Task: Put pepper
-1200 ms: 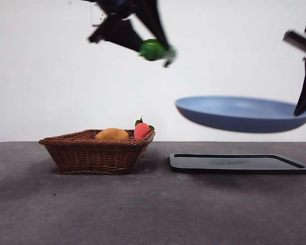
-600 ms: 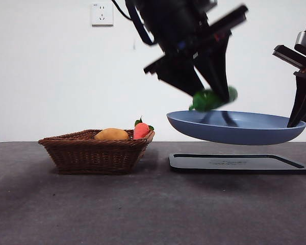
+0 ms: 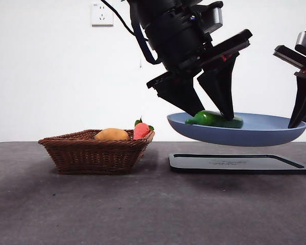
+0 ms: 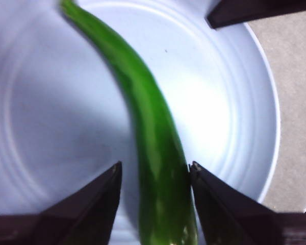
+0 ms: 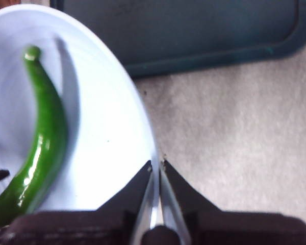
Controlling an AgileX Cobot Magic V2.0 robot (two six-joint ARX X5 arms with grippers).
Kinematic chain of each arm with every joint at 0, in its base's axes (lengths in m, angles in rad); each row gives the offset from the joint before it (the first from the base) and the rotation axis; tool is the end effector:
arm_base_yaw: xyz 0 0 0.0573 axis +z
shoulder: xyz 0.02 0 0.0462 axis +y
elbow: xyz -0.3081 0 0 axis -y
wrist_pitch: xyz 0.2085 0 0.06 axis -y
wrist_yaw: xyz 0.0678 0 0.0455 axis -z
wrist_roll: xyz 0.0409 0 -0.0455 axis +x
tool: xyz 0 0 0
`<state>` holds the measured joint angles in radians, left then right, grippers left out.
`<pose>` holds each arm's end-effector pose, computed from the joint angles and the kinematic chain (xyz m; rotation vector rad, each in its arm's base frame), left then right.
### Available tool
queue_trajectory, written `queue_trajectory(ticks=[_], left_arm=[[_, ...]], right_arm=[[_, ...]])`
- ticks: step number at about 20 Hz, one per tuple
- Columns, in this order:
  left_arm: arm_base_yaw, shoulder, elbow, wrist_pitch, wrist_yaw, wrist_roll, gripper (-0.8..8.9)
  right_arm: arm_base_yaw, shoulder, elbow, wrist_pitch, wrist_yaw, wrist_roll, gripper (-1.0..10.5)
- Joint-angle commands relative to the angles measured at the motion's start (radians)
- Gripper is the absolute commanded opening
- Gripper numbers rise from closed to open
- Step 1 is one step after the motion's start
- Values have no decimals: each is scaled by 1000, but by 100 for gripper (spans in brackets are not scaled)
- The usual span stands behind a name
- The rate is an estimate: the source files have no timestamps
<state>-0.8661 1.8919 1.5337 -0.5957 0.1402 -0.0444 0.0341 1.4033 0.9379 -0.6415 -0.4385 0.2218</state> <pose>0.2523 -0.3055 0.2906 0.3146 0.9471 -0.9043 0.2281 0.0252 0.2736 0.4198 1.1407 0.3012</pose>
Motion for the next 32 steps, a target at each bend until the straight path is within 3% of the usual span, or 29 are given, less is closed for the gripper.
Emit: queue_trajectory(ticks=[1,12,19,32], left_arm=[[-12,25,19,18,-2,13,248],[-8,-103,79,-47,-3,13,248],[-2,-317,79,-100,-10,16,247],[4,-666,79,-217,-18,-9,247]], right_arm=[[2,10,21,3,-8,18,3],[2,10,21,-35,-5,51,3],[-36,35,55,69,5,136,2],[-62,479,362,99,55,145,2]])
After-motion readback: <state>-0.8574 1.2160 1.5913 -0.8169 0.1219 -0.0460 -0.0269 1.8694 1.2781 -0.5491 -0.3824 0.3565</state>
